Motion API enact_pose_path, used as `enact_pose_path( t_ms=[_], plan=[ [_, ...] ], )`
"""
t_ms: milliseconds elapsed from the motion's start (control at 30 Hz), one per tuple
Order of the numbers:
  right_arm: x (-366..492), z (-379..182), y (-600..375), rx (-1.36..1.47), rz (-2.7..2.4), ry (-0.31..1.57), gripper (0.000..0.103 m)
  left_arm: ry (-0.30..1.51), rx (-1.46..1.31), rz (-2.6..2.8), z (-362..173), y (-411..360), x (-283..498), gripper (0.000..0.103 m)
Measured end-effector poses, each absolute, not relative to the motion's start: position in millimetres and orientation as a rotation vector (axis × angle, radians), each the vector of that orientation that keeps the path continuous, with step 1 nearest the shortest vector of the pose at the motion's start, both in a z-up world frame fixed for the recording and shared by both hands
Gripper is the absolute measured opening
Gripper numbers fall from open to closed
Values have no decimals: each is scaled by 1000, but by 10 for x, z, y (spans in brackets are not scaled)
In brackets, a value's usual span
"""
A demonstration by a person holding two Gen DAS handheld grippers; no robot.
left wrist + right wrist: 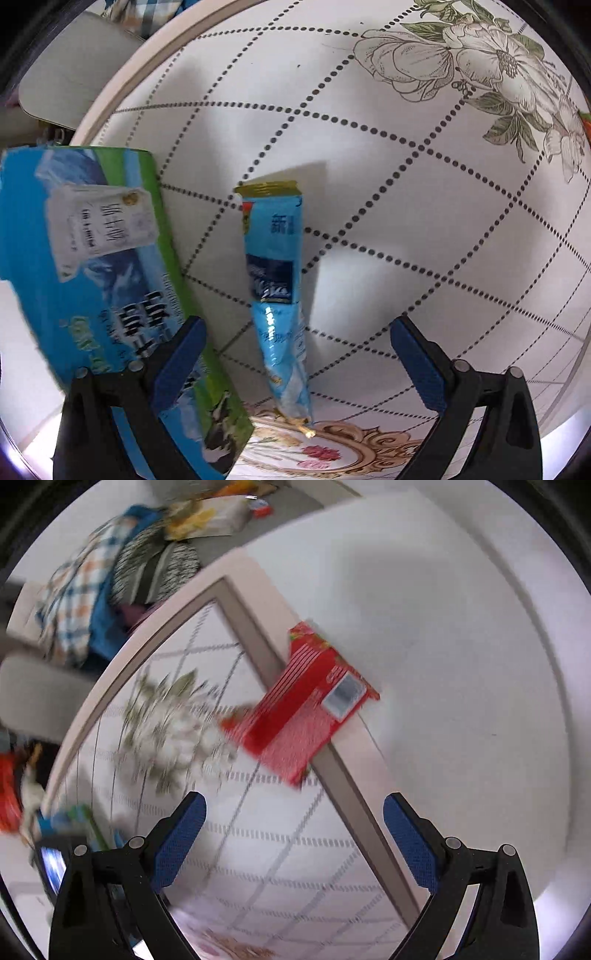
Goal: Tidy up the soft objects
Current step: 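Grasp the blue drink pouch with the left tool while the right tool grasps the red packet, then carry the blue pouch and red packet into the box and release them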
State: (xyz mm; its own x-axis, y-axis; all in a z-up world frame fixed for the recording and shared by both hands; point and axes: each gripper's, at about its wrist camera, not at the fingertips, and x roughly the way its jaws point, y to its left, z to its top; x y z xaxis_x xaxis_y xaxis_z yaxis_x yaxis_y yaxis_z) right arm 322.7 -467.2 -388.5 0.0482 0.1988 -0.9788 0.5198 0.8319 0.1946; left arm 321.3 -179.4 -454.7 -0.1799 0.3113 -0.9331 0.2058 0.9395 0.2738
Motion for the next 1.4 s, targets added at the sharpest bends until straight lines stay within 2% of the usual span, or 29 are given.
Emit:
enact_pose_path(
  t_ms=[33, 67, 100, 200, 300, 333, 400, 433, 633, 800, 1000, 1400],
  plan=[
    [3255, -3943, -4710, 629, -281, 1532, 99, 1762, 373, 102, -4557, -1788, 3211, 95],
    [3309, -4029, -4753, 665, -297, 1539, 99, 1759, 340, 97, -4552, -1769, 3205, 87],
    [3352, -4097, -4777, 697, -299, 1542, 99, 1768, 282, 74, -4543, -1755, 3198, 74],
    [3476, -4280, -4808, 754, -329, 1554, 98, 1770, 225, 73, -4511, -1761, 3212, 45],
    [3562, -4415, -4814, 749, -372, 1571, 95, 1743, 212, 61, -4466, -1754, 3227, 31],
    [3573, -4453, -4812, 750, -373, 1576, 82, 1743, 196, 54, -4456, -1747, 3233, 30],
    [3606, -4473, -4777, 707, -395, 1587, 68, 1746, 131, 39, -4411, -1688, 3259, 21],
    [3621, -4466, -4755, 685, -391, 1587, 58, 1751, 97, 24, -4406, -1653, 3266, 21],
    [3530, -4475, -4518, 584, -318, 1600, 51, 1748, 14, -32, -4283, -1574, 3191, 15],
    [3252, -4354, -4234, 542, -237, 1593, 50, 1691, 4, -78, -3999, -1577, 3028, 13],
    [2909, -3990, -3852, 516, -136, 1551, 50, 1602, -42, -159, -3365, -1471, 2810, 13],
    [2523, -2554, -2862, 389, 65, 1364, 49, 1344, -113, -273, -1872, -999, 2596, 13]
  ],
)
